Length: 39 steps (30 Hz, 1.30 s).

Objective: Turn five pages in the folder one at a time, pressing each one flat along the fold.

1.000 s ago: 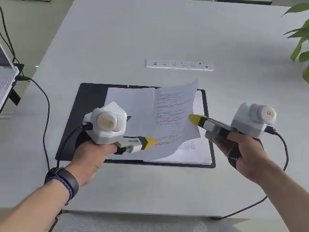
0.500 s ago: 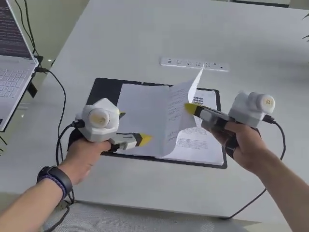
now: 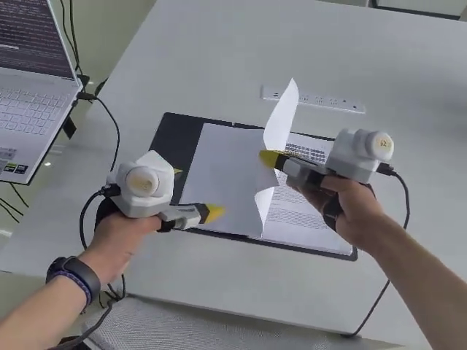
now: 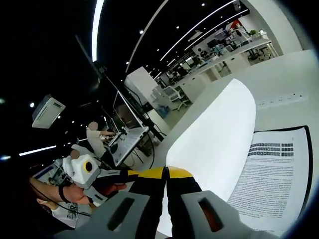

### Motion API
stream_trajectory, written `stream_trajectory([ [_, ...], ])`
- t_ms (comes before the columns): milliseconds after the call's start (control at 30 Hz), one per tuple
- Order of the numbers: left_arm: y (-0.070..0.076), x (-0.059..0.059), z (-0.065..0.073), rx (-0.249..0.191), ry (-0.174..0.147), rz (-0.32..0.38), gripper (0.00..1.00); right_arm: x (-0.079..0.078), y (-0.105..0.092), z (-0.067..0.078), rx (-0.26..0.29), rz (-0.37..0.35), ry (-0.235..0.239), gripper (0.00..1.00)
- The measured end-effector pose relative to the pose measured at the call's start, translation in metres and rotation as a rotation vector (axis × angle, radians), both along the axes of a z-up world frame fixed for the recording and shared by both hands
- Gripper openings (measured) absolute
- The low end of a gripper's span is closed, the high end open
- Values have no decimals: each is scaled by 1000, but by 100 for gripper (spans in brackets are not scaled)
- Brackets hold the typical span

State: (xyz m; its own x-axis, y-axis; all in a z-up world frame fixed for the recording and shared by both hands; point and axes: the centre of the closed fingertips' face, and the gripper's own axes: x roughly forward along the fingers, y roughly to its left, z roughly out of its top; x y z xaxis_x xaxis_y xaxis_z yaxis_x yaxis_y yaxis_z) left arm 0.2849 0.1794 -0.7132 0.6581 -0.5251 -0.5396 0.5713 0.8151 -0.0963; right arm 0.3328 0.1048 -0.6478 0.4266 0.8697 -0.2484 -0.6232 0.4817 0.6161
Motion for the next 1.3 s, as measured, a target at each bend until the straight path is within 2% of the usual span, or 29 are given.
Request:
stream_trajectory([
  [167, 12, -4, 0, -4, 1, 23, 68, -2, 21, -4, 0, 36, 11, 0],
  [333, 23, -9, -1, -4, 7, 39, 69, -1, 42, -14, -2, 64, 36, 0],
  [667, 40, -20, -8, -13, 34, 80, 69, 0, 78, -54, -5, 103, 137, 0],
  [800, 40, -25, -8, -18, 45, 87, 69, -4, 92, -74, -30, 128, 178, 0],
  [967, 36, -30, -10, -12, 58, 82, 69, -8, 100, -95, -54, 144, 224, 0],
  [1200, 31, -31, -12, -22, 76, 89, 69, -4, 101, -118, -65, 128, 293, 0],
  [1233, 30, -32, -12, -23, 78, 89, 69, 2, 100, -127, -71, 126, 306, 0],
  [1300, 28, -32, -12, -23, 82, 89, 69, 6, 99, -136, -72, 126, 325, 0],
])
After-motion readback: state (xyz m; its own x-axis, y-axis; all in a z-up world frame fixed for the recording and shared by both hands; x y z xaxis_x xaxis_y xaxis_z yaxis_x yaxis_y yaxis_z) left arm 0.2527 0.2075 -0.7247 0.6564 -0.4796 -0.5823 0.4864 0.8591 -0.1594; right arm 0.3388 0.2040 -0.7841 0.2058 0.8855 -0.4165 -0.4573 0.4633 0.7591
